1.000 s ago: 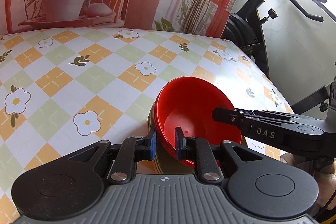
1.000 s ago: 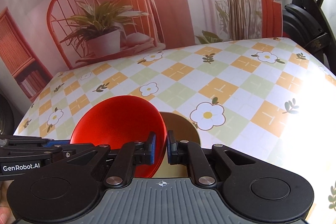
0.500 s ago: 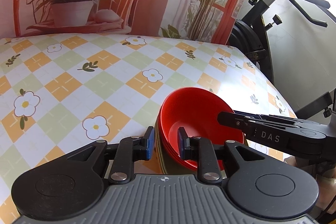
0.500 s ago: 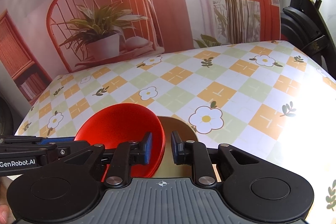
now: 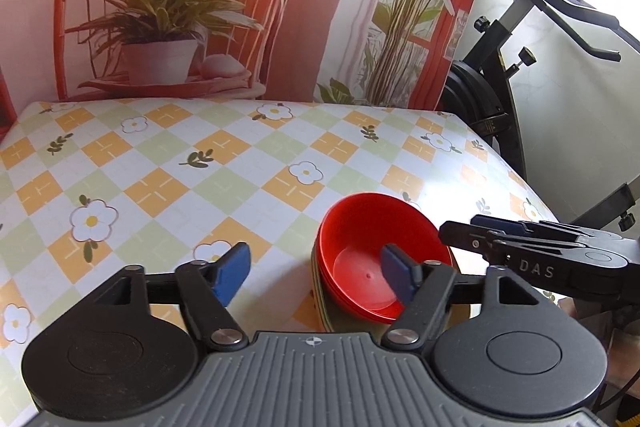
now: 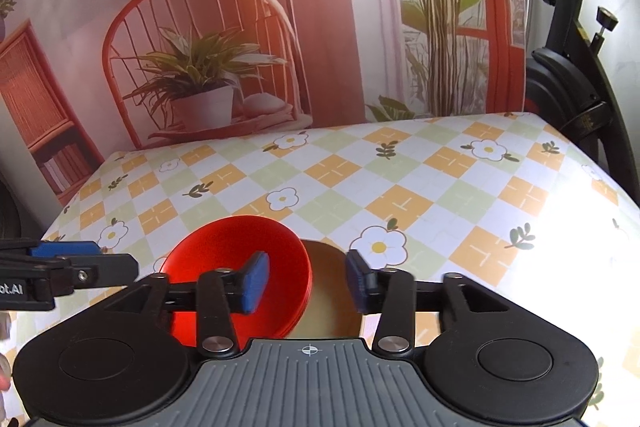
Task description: Organize plates and bowls
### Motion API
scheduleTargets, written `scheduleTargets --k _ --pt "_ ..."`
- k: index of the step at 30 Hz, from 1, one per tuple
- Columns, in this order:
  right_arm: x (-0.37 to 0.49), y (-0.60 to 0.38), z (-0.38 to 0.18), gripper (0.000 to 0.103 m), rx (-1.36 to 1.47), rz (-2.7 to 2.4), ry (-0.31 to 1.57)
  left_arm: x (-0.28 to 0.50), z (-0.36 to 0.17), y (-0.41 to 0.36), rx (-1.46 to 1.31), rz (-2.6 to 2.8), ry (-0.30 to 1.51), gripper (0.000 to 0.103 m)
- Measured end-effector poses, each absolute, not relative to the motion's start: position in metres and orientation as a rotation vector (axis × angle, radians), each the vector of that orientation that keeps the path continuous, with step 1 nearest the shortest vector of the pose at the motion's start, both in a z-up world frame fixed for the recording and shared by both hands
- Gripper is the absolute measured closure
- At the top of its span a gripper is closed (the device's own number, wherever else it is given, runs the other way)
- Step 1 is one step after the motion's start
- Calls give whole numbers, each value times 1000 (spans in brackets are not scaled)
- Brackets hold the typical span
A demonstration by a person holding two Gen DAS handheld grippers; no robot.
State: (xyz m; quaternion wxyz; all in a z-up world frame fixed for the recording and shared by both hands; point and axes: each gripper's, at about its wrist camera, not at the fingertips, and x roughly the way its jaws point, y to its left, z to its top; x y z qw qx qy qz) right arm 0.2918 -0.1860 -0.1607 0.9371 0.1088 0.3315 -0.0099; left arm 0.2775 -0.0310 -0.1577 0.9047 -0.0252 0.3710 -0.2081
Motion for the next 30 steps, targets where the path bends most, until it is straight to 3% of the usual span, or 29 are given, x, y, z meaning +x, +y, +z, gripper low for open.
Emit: scheduleTargets --k 3,11,18,30 --pt "284 -185 -155 46 216 -14 668 270 -148 -29 -15 -399 739 21" --pt "262 -177 -126 9 201 1 618 238 -119 -19 54 -344 612 8" --pt "238 -162 -93 1 144 8 542 212 -95 -6 35 -326 569 1" --pt "181 -148 -34 0 119 4 405 145 -39 8 35 -289 454 0"
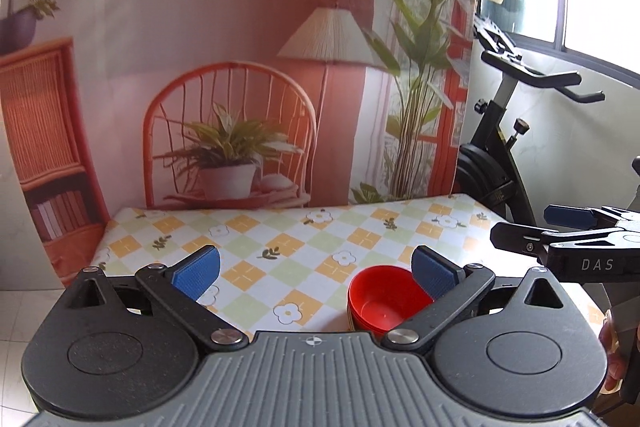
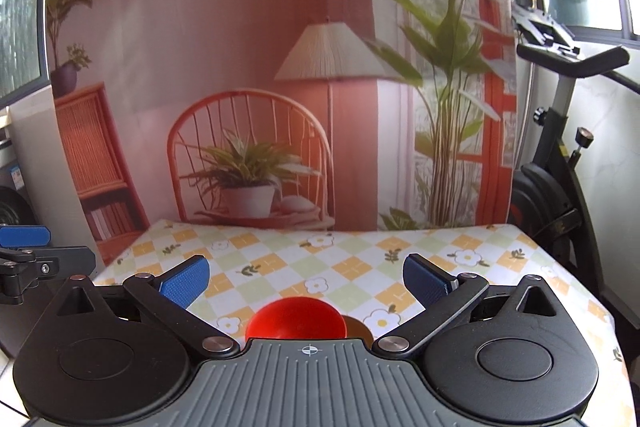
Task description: Organize plates and bowls
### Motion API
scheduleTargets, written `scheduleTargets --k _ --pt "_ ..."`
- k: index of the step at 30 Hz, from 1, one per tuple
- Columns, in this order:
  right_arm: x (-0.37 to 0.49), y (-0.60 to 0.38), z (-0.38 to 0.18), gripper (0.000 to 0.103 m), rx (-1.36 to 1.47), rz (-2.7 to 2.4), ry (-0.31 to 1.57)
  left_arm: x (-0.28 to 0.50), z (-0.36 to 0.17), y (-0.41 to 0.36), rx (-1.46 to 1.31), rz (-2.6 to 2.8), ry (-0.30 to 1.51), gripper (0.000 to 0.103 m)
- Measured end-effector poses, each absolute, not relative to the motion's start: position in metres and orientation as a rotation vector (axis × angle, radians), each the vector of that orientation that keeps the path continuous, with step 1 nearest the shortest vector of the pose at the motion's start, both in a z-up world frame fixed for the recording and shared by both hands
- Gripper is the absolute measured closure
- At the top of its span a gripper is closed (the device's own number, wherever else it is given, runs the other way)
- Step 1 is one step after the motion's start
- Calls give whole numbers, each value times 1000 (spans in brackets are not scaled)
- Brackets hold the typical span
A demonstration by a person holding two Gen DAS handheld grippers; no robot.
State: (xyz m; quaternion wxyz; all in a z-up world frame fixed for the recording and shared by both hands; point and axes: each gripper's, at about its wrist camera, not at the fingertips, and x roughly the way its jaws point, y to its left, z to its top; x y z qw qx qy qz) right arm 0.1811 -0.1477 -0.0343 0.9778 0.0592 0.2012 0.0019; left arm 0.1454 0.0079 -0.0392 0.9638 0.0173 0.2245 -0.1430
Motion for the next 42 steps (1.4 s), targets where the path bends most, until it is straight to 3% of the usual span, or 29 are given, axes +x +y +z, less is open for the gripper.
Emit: scheduleTargets --k 17,42 --pt "114 -144 22 0 114 6 285 90 -1 -4 105 -200 349 1" --pt "97 -143 26 0 123 8 255 68 16 -1 64 -164 299 1"
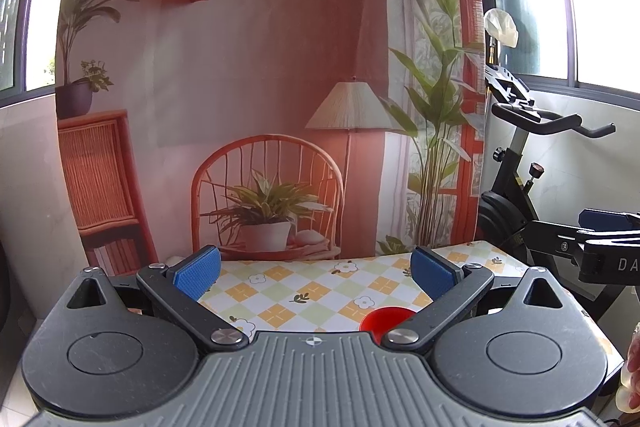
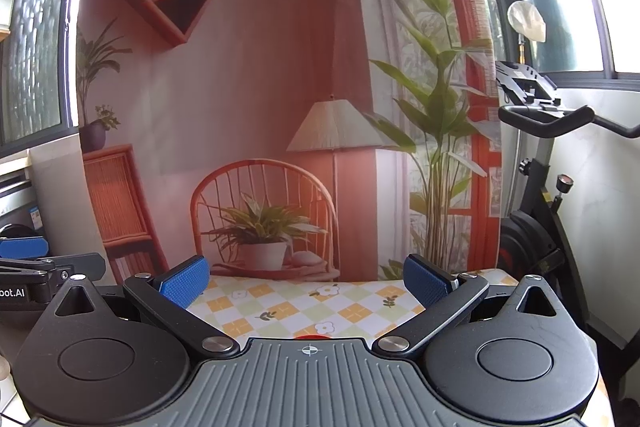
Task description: Organize plates and bowls
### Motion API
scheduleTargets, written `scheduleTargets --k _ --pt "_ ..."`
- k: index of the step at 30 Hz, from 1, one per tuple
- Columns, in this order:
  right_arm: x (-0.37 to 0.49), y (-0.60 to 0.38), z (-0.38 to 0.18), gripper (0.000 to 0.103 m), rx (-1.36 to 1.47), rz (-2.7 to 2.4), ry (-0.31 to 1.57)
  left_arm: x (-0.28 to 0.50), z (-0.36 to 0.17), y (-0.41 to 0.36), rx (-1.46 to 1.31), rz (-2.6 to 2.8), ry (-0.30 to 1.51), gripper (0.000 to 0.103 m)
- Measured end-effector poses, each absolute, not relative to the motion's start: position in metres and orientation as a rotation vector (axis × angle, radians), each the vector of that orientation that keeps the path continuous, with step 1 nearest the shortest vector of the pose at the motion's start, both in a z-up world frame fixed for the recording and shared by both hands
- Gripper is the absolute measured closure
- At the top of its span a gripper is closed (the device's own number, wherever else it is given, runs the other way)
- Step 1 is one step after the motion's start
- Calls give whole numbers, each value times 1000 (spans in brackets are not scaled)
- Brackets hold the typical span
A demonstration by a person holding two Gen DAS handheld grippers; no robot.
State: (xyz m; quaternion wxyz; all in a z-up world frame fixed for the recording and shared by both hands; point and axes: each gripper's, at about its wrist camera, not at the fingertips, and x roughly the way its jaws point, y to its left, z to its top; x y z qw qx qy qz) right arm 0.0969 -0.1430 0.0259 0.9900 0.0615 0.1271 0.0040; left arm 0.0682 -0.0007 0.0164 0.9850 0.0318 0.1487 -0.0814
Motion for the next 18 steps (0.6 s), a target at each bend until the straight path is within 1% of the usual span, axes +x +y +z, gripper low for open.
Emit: scheduleTargets --k 18 --pt "99 -142 24 0 129 8 259 67 17 2 41 -150 310 1"
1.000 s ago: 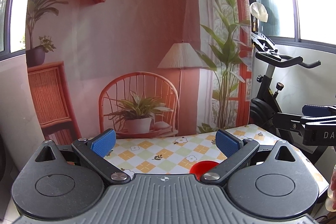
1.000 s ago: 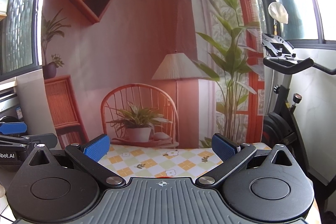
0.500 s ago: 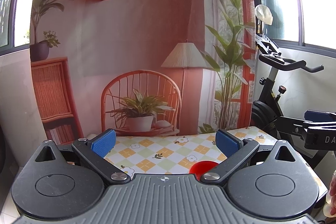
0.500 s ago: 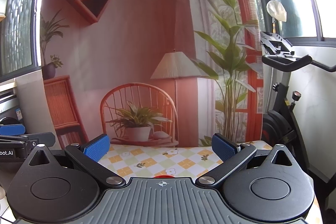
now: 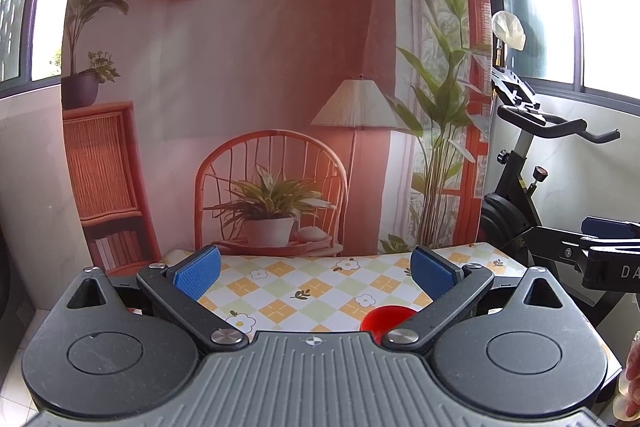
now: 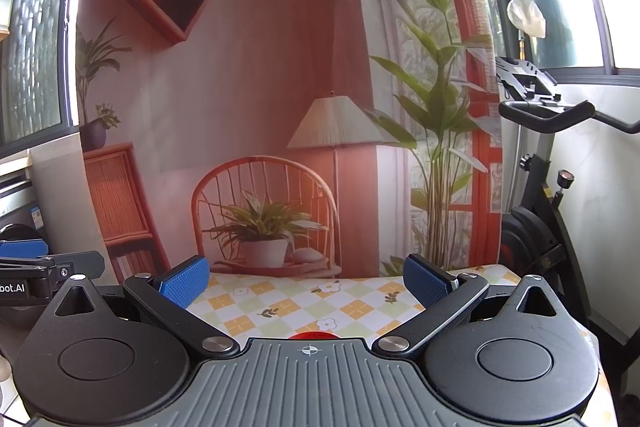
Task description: Organize plates and bowls
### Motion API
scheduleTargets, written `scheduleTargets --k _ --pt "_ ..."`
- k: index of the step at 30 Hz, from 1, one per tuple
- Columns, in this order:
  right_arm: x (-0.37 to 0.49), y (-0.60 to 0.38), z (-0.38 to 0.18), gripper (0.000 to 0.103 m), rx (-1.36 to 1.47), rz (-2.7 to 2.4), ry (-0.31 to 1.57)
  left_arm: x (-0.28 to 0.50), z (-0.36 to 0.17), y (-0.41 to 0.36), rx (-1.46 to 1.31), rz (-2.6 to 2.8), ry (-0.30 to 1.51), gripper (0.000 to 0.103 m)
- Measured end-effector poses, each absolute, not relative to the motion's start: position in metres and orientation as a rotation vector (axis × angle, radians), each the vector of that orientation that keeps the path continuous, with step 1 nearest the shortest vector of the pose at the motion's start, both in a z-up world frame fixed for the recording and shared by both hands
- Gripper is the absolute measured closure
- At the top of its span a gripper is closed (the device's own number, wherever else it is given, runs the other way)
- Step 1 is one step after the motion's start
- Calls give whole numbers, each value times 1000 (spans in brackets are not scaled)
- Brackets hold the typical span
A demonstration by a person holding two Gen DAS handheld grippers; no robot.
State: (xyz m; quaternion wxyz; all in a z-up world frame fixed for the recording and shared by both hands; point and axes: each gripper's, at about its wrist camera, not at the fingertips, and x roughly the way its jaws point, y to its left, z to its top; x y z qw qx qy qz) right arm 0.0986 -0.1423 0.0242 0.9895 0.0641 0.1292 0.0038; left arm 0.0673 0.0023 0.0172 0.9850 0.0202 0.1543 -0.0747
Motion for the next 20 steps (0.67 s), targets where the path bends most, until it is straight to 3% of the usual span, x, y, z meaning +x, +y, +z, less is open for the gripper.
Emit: scheduleTargets --k 20 --pt "98 -138 14 0 137 7 268 67 16 3 43 -154 315 1"
